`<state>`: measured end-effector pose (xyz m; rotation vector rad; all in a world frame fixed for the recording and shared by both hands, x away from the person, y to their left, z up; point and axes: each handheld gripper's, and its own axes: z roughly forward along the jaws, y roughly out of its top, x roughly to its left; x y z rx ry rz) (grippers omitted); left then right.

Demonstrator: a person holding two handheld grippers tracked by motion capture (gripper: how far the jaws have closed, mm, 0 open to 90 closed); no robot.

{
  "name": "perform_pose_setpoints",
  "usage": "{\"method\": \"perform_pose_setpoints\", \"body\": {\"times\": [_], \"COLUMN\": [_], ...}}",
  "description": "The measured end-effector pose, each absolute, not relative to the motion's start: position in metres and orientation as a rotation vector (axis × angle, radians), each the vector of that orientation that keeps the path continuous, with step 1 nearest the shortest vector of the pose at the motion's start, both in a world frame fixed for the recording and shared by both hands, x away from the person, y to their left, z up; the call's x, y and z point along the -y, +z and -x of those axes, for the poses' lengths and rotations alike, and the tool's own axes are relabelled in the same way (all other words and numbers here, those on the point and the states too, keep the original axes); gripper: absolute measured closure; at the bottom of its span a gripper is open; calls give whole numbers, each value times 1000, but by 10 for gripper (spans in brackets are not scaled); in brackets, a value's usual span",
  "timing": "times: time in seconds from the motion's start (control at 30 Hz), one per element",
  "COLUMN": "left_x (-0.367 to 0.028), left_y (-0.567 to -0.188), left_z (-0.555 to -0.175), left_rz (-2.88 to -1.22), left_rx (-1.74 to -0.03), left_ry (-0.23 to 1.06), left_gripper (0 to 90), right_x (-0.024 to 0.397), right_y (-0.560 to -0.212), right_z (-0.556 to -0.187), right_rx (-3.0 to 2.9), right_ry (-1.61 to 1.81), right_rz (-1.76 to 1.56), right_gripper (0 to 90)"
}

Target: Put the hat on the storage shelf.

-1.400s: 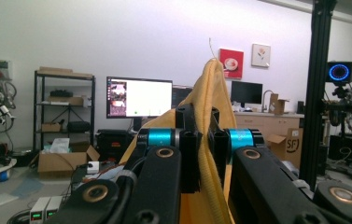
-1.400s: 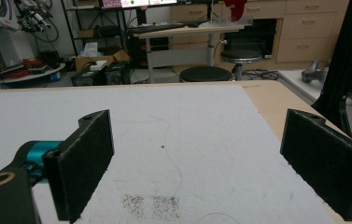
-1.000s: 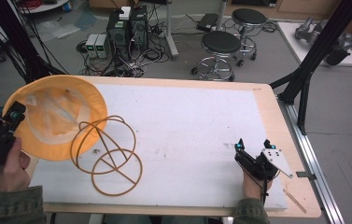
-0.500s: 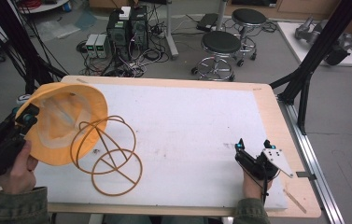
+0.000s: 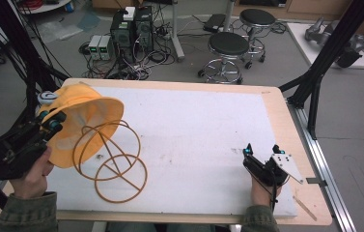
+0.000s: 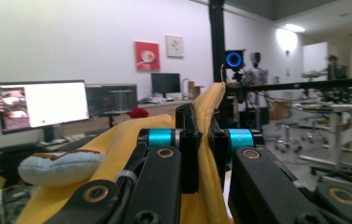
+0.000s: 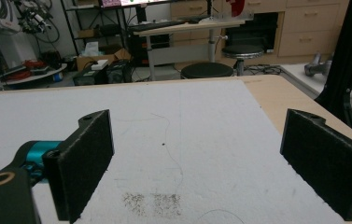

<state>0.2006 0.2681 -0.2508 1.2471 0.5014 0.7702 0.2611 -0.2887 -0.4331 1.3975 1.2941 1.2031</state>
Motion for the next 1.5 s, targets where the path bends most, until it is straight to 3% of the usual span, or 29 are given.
{"method": "perform_pose_setpoints", "body": {"times": [0.77,1.5], "left_x": [-234,-233], "left_y": [-247,-260], "left_z": [-203,-205], "left_rz": [-1563,-1670], "left_rx": [-325,-291], "left_ry": [528,372], "left_gripper": [870,870], "right_x": [289,289], "right_y": [-434,-434], "right_z": [-263,-263], "right_rx": [-1307,-1311], "right_ry": [1206,1203], "right_rz": [-1399,-1405], "right_gripper": [86,86]}}
